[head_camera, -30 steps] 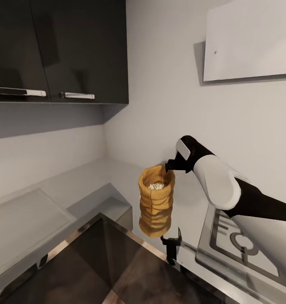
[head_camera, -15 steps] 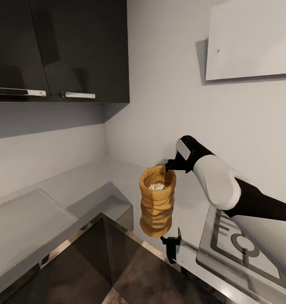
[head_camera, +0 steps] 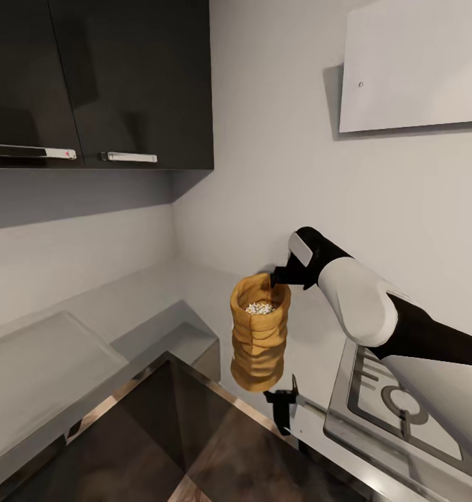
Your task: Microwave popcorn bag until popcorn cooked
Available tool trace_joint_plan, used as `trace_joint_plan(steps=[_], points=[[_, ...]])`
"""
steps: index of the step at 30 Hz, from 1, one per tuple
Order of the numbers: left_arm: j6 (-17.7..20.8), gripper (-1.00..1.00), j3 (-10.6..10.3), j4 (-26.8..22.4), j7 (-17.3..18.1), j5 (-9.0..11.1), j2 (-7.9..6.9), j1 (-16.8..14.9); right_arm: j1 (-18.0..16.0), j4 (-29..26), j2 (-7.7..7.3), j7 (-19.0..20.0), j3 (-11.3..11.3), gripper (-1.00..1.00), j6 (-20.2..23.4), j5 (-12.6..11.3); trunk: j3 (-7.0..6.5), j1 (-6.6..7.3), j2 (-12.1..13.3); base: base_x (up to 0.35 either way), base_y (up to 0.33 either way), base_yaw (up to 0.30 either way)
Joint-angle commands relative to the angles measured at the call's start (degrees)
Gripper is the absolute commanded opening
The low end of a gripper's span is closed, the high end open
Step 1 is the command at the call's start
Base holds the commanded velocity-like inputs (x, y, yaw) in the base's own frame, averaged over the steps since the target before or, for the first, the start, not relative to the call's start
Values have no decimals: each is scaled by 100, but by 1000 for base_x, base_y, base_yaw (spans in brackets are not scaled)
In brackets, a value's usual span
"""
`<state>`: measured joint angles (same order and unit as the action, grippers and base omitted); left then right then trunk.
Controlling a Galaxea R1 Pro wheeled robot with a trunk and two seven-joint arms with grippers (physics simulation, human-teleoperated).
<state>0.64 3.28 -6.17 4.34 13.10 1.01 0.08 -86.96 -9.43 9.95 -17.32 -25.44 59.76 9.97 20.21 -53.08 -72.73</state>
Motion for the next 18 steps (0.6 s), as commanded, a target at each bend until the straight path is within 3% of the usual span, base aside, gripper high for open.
trace_joint_plan(steps=[1, 14, 18], points=[[7, 100, 32, -7, 23, 26, 3, 1, 0, -7, 5, 0, -50, 100, 24, 51, 6, 0, -4, 0, 0, 0], [7, 100, 32, -7, 23, 26, -4, 1, 4, 29, 5, 7, -66, 100, 24, 40, 6, 0, -4, 0, 0, 0], [7, 100, 32, -7, 23, 26, 1, 1, 4, 397, -1, -5, -66, 100, 24, 40, 6, 0, -4, 0, 0, 0]])
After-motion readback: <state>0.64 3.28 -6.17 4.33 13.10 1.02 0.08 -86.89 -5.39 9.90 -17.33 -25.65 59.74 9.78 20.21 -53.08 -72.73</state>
